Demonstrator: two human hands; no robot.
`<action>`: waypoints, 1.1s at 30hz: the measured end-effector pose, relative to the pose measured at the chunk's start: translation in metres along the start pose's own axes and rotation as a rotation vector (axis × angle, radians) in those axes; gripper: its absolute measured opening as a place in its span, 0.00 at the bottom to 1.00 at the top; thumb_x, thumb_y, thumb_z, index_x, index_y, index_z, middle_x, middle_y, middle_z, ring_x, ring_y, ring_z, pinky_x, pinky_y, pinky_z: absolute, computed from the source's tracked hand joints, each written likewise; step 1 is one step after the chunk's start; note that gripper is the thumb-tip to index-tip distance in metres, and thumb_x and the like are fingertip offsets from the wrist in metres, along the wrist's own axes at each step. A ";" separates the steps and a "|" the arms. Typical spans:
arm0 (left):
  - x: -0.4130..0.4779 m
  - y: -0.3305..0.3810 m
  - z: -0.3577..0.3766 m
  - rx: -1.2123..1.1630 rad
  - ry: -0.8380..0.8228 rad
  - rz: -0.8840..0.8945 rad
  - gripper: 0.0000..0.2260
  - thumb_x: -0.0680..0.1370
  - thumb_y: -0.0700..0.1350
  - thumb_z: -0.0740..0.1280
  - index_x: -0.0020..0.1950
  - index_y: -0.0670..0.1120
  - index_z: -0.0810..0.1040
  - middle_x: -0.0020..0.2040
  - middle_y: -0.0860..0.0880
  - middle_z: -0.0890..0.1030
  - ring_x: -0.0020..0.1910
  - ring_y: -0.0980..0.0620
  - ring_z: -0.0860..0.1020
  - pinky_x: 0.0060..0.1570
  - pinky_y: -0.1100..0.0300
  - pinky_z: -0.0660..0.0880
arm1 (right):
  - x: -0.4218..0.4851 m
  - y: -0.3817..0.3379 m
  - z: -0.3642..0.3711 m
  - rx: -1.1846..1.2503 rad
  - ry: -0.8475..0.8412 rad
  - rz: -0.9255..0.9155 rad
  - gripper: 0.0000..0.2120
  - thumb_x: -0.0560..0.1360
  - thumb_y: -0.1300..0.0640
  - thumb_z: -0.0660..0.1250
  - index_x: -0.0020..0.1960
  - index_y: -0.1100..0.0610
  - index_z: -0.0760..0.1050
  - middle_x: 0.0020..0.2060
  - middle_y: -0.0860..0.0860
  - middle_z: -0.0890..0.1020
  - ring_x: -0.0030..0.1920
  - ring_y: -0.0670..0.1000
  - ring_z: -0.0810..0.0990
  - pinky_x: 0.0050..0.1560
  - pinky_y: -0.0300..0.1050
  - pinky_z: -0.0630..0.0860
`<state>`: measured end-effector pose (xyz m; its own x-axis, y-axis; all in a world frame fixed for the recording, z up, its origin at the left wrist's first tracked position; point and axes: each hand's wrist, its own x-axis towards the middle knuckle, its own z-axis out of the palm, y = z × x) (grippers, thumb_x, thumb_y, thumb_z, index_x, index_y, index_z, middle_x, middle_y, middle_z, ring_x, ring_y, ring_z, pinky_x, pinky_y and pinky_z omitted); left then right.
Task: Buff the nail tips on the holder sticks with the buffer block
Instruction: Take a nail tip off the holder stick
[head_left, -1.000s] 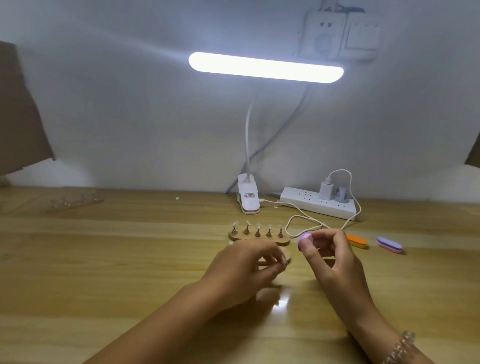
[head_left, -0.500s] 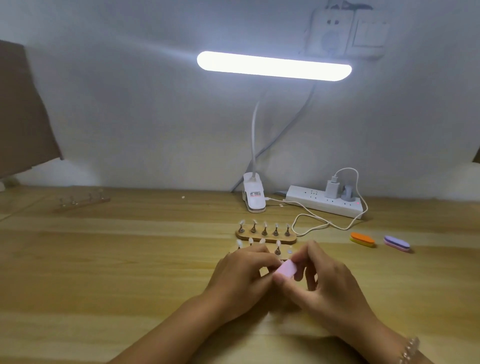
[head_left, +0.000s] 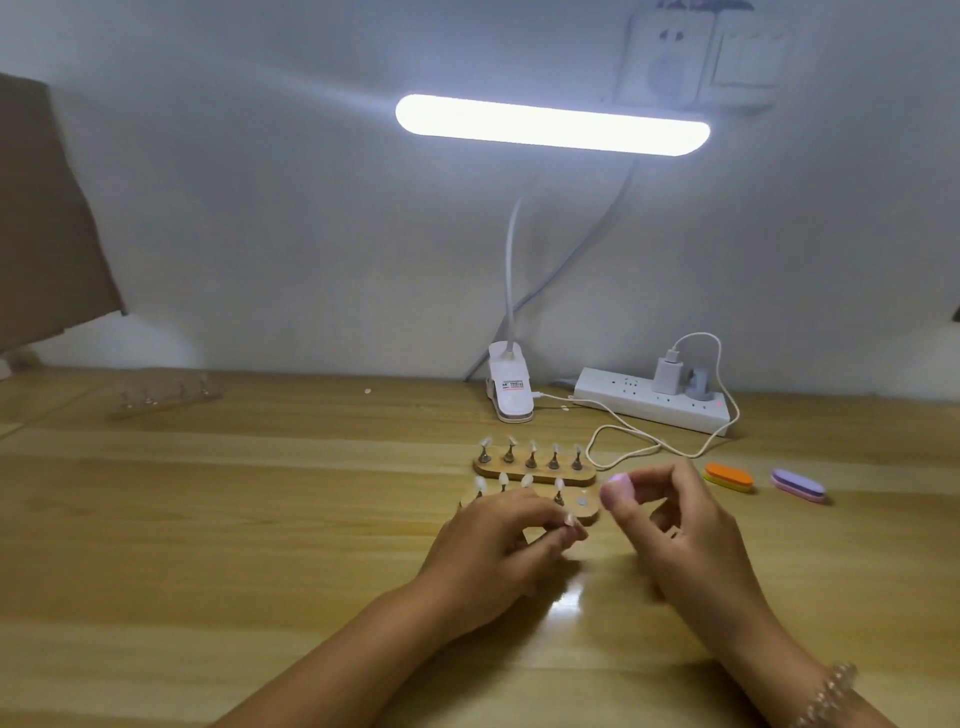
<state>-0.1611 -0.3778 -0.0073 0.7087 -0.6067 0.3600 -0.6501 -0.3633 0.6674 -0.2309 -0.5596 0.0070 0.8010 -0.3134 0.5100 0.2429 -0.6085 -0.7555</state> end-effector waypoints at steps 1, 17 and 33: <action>0.000 -0.001 0.001 -0.005 -0.009 -0.006 0.07 0.80 0.51 0.67 0.54 0.54 0.83 0.49 0.56 0.81 0.34 0.57 0.77 0.43 0.45 0.77 | -0.004 -0.003 0.001 -0.029 -0.041 -0.074 0.16 0.70 0.35 0.66 0.47 0.47 0.74 0.42 0.41 0.81 0.34 0.47 0.77 0.33 0.43 0.73; 0.000 0.000 0.000 -0.102 -0.031 -0.009 0.11 0.78 0.52 0.61 0.54 0.57 0.82 0.47 0.57 0.78 0.42 0.54 0.77 0.39 0.48 0.78 | -0.002 0.001 0.005 -0.184 -0.033 -0.112 0.13 0.70 0.39 0.68 0.47 0.47 0.73 0.40 0.39 0.80 0.32 0.46 0.76 0.38 0.52 0.76; 0.000 -0.003 0.002 -0.013 0.056 0.047 0.09 0.79 0.52 0.66 0.56 0.57 0.84 0.48 0.57 0.80 0.36 0.54 0.74 0.42 0.60 0.72 | 0.001 0.002 0.005 -0.340 -0.024 -0.056 0.12 0.72 0.39 0.63 0.48 0.45 0.70 0.43 0.40 0.78 0.34 0.44 0.76 0.38 0.48 0.75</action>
<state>-0.1596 -0.3779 -0.0108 0.6916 -0.5827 0.4269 -0.6799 -0.3257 0.6571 -0.2271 -0.5576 0.0037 0.8050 -0.2584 0.5340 0.0936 -0.8335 -0.5445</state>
